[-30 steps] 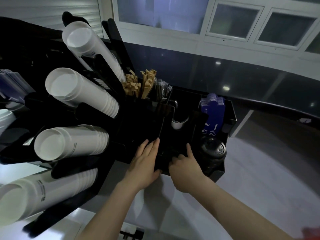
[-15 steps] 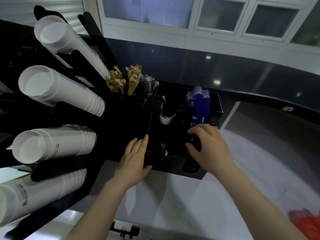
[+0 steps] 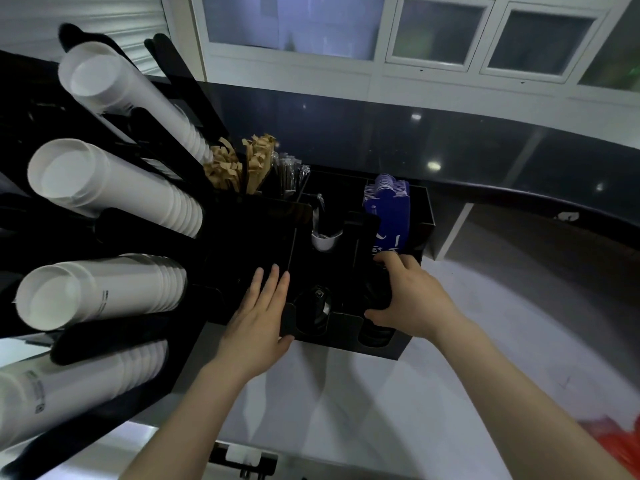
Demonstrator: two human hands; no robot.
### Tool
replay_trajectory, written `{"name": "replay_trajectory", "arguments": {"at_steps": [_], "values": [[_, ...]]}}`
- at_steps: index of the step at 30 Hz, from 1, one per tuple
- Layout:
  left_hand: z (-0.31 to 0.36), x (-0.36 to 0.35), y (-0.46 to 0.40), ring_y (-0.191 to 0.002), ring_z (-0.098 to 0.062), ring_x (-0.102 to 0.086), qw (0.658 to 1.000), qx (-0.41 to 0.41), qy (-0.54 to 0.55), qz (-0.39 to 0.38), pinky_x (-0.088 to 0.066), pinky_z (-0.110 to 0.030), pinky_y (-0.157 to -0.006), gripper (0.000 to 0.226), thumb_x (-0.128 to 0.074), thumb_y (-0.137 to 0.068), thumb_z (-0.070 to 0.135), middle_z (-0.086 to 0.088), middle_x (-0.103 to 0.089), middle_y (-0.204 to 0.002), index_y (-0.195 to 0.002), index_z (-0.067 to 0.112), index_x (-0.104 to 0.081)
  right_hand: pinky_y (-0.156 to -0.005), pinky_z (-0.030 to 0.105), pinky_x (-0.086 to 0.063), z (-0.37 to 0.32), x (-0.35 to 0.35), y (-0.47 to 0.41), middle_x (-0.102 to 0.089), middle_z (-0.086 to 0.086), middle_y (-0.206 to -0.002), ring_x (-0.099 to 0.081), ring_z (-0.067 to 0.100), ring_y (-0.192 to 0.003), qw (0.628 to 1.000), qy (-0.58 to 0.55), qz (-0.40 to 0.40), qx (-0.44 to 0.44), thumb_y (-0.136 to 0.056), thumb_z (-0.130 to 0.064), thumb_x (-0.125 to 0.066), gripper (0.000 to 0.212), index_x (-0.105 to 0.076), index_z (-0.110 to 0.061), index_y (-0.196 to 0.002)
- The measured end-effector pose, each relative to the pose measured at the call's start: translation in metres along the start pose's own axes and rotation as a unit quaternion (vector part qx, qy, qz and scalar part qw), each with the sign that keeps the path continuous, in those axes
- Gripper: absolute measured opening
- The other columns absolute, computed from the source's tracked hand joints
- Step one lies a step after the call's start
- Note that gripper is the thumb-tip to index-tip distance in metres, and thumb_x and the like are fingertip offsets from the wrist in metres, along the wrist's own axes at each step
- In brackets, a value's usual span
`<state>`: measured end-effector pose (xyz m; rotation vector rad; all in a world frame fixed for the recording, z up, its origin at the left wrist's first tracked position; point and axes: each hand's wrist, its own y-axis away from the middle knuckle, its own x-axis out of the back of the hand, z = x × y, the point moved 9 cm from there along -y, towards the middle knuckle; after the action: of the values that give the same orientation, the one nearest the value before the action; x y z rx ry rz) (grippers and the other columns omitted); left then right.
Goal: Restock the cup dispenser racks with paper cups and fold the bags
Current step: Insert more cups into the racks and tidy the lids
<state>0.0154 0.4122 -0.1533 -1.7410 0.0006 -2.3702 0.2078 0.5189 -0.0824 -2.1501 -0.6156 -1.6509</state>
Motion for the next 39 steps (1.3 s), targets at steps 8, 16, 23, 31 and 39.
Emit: {"name": "replay_trajectory", "arguments": {"at_steps": [8,16,23,31,39], "values": [[0.004,0.004,0.003,-0.135,-0.012,0.034,0.999,-0.004,-0.047,0.002,0.016,-0.026,-0.11,0.1,-0.056,-0.09,0.041,0.003,0.034,-0.148,-0.139,0.022,0.028,-0.088,0.032,-0.049,-0.005,0.026,0.008,-0.038,-0.001,-0.137,-0.048,0.022,-0.115,0.99,-0.082,0.109,0.035,-0.061,-0.039,-0.077,0.088,-0.031,-0.031,-0.135],[0.0,0.006,0.013,-0.137,-0.01,0.031,1.0,-0.007,-0.012,0.01,0.013,-0.024,-0.111,0.098,-0.056,-0.091,0.038,0.004,0.029,-0.151,-0.139,0.019,0.026,-0.073,0.003,-0.029,-0.006,0.048,0.01,-0.038,-0.01,-0.132,-0.037,-0.003,-0.101,0.97,-0.189,0.151,0.035,-0.06,-0.034,-0.08,0.085,-0.034,-0.034,-0.132],[-0.037,0.029,0.035,-0.145,-0.023,0.013,0.995,0.073,-0.022,0.066,0.005,-0.029,-0.117,0.099,-0.062,-0.087,0.032,-0.01,0.016,-0.155,-0.143,0.008,0.016,-0.084,0.003,-0.033,-0.058,0.052,0.007,-0.04,-0.018,-0.124,-0.039,-0.005,-0.109,0.941,-0.282,0.155,0.102,-0.055,-0.048,-0.071,0.084,-0.031,-0.041,-0.129],[-0.049,0.05,0.048,-0.146,-0.025,-0.009,0.983,0.123,0.059,0.122,-0.016,-0.032,-0.117,0.101,-0.062,-0.087,0.028,-0.011,0.006,-0.159,-0.143,0.011,0.019,-0.101,0.025,-0.036,-0.17,0.003,-0.044,-0.031,0.001,-0.136,-0.038,0.02,-0.124,0.954,-0.183,0.107,0.211,-0.063,-0.04,-0.075,0.087,-0.029,-0.025,-0.136],[-0.059,0.044,0.037,-0.147,-0.02,0.01,0.988,0.132,-0.045,0.071,-0.002,-0.028,-0.118,0.091,-0.049,-0.091,0.032,-0.01,0.02,-0.157,-0.147,0.008,0.018,-0.093,0.05,-0.045,-0.205,-0.07,-0.078,-0.027,0.015,-0.139,-0.032,0.041,-0.125,0.984,-0.004,-0.029,0.174,-0.067,-0.038,-0.076,0.094,-0.02,-0.02,-0.14]]}}
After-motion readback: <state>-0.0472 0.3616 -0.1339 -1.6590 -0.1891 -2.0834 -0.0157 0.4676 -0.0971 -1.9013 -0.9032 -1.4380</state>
